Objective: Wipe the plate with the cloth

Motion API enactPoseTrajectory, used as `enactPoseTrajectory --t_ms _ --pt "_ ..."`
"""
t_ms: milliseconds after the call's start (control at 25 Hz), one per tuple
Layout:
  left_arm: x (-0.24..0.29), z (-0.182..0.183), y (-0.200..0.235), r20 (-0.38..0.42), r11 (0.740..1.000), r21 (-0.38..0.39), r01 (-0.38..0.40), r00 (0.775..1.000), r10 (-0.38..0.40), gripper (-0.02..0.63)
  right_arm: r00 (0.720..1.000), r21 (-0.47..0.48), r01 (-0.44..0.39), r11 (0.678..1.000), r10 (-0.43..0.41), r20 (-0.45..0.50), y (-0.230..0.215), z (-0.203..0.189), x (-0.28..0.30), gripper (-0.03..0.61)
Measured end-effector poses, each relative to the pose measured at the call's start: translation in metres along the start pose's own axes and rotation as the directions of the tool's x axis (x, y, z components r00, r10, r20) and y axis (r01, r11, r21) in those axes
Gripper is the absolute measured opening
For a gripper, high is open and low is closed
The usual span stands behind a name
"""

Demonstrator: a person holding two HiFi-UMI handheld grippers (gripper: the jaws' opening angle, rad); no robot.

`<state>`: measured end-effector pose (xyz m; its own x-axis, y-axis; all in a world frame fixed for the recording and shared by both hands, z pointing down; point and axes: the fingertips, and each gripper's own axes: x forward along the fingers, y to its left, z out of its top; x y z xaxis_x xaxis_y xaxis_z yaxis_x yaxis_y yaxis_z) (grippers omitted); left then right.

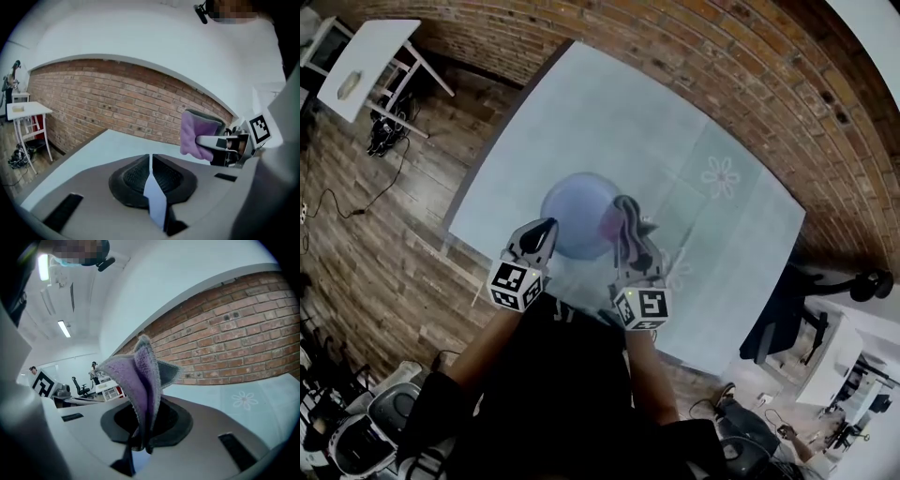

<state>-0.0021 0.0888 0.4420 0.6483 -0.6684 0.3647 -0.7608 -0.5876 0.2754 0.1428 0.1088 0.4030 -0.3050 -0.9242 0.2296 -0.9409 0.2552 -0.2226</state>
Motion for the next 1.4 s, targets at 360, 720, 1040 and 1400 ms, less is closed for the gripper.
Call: enactPoseTrajectory --t_ms 360,720,1040,1400 --pt "-0.057 0.022 -0.041 0.092 0.998 0.057 -0.004 0.996 -0.001 0.044 0.998 0.004 -0.060 0.998 0.060 0.015 0.035 0.008 -0.040 0.061" --pt "-0.082 0.037 -0.044 0.104 0.991 0.127 0.041 0.993 -0.055 0.044 0.999 0.013 -0.013 1.000 0.013 0.034 0.066 0.019 -0.058 0.061" --pt "-0.085 0.049 -0.033 0.121 0.983 0.142 0.120 0.983 -0.137 0.044 0.998 -0.017 0.034 0.999 -0.033 0.045 0.087 0.024 -0.059 0.061" --pt "-0.083 0.056 -0.018 0.124 0.978 0.137 0.155 0.977 -0.173 0.044 0.997 -0.031 0.072 0.997 -0.070 0.043 0.097 0.024 -0.048 0.061"
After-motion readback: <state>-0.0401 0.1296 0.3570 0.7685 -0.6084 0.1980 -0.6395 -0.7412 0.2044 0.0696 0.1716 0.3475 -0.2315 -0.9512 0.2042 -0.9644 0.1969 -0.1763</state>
